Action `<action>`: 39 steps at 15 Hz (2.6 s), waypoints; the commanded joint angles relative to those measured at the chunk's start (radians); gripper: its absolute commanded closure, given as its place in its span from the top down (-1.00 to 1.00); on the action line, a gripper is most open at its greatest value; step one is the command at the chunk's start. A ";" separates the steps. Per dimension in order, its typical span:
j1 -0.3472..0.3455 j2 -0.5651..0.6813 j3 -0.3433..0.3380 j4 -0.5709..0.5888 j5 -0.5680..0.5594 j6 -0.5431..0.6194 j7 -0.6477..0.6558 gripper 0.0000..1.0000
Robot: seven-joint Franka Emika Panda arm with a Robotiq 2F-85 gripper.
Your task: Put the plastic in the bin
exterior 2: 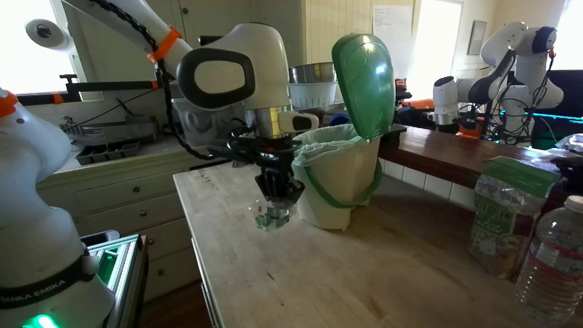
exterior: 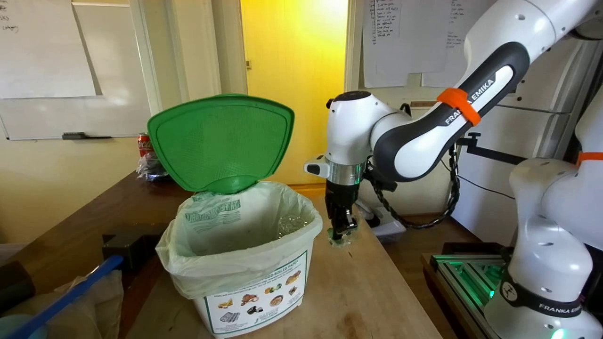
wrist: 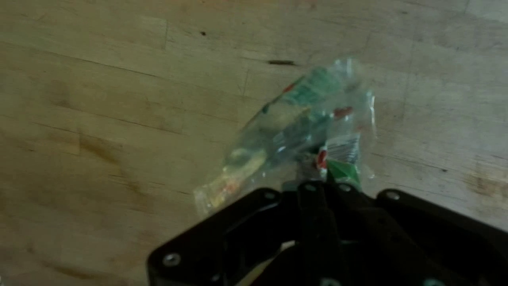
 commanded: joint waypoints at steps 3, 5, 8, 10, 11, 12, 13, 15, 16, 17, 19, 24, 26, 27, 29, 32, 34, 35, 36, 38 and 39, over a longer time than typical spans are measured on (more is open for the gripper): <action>0.028 -0.148 0.017 -0.035 -0.014 -0.118 0.022 -1.00; 0.037 -0.184 0.022 -0.030 -0.007 -0.152 0.029 -1.00; 0.051 -0.225 0.041 -0.021 -0.012 -0.169 0.059 -1.00; 0.062 -0.247 0.058 -0.014 -0.015 -0.165 0.076 -1.00; 0.069 -0.257 0.063 -0.012 -0.014 -0.159 0.074 -1.00; 0.079 -0.270 0.070 -0.008 -0.011 -0.153 0.076 -1.00; 0.086 -0.277 0.076 -0.003 -0.012 -0.147 0.080 -1.00; 0.105 -0.287 0.085 0.013 -0.007 -0.140 0.081 -1.00; 0.112 -0.290 0.091 0.023 -0.009 -0.138 0.085 -1.00; 0.118 -0.295 0.096 0.031 -0.010 -0.137 0.086 -1.00; 0.127 -0.302 0.106 0.049 -0.016 -0.117 0.095 -1.00; 0.153 -0.243 0.095 0.110 -0.009 0.054 0.071 -1.00; 0.164 -0.205 0.085 0.129 0.005 0.148 0.058 -1.00; 0.167 -0.186 0.082 0.136 0.009 0.192 0.057 -1.00; 0.187 -0.136 0.070 0.155 0.035 0.280 0.048 -1.00; 0.218 -0.051 0.060 0.190 0.071 0.384 0.038 -1.00; 0.233 0.008 0.057 0.221 0.095 0.434 0.030 -1.00; 0.240 0.031 0.057 0.237 0.108 0.448 0.022 -1.00; 0.238 0.055 0.063 0.253 0.116 0.467 0.034 -0.48; 0.249 0.087 0.059 0.277 0.139 0.477 0.031 -0.36; 0.254 0.099 0.059 0.286 0.150 0.479 0.027 -0.19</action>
